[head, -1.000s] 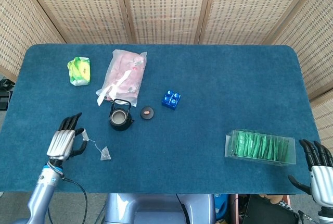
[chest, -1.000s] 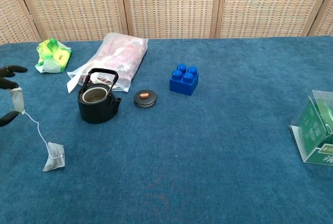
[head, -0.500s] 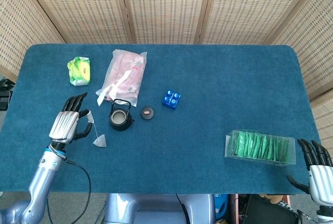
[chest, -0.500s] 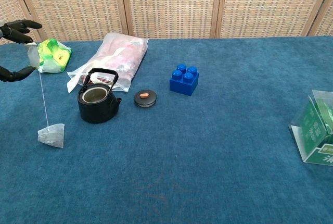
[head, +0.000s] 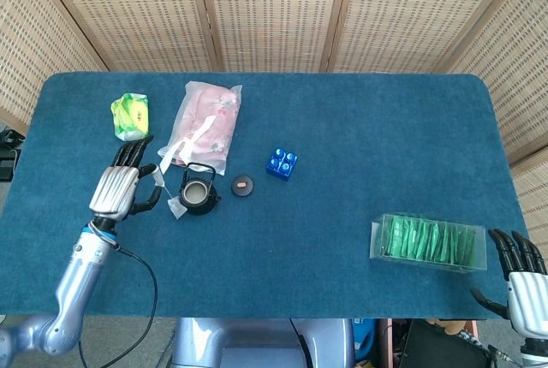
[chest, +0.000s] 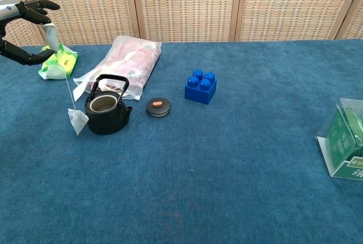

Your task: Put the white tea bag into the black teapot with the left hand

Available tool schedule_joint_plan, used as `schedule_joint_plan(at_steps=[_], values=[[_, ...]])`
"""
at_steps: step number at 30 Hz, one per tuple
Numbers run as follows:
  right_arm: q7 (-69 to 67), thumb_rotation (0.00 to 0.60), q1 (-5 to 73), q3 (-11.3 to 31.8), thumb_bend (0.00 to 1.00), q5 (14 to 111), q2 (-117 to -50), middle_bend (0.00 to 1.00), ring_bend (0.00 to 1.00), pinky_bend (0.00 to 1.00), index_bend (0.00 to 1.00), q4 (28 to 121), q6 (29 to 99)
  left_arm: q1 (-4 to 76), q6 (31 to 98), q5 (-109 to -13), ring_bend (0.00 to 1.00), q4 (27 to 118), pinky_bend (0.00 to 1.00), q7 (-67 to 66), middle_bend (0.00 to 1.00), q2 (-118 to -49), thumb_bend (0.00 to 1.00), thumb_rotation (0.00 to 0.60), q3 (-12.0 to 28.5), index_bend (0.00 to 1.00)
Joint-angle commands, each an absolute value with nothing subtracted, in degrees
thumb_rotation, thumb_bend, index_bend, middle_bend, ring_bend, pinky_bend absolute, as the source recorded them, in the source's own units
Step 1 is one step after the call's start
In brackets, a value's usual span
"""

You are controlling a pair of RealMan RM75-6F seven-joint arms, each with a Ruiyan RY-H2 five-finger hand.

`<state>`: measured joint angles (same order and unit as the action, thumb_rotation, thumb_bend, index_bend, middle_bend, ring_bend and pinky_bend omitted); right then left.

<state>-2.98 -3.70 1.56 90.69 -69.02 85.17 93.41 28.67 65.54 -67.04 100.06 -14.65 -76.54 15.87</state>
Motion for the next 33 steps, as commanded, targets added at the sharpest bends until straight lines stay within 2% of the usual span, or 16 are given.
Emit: schedule_joint_plan(at_steps=[1,16,33], values=[[-2.9,0.600,-3.7,1.6,0.01,90.7,-69.0,0.20,0.08,0.16,0.12,85.2,93.4,29.8,65.0,-66.0,0.00,99.4,0.00,-14.7,0.03,-76.8,0.46,0.600,16.7,0.61],[-3.1,0.600,-3.9,1.6,0.01,90.2,-69.1,0.20,0.08,0.16,0.12,85.1,93.4,34.6,64.0,-62.8,0.00,99.2,0.00,-16.0,0.03,-76.8,0.46,0.600,19.5,0.61],[-3.5,0.600,-4.2,1.6,0.01,89.8,-69.3,0.20,0.08,0.16,0.12,84.8,93.6,38.6,63.3,-59.5,0.00,98.6,0.00,-18.1,0.03,-77.3,0.46,0.600,20.1,0.61]])
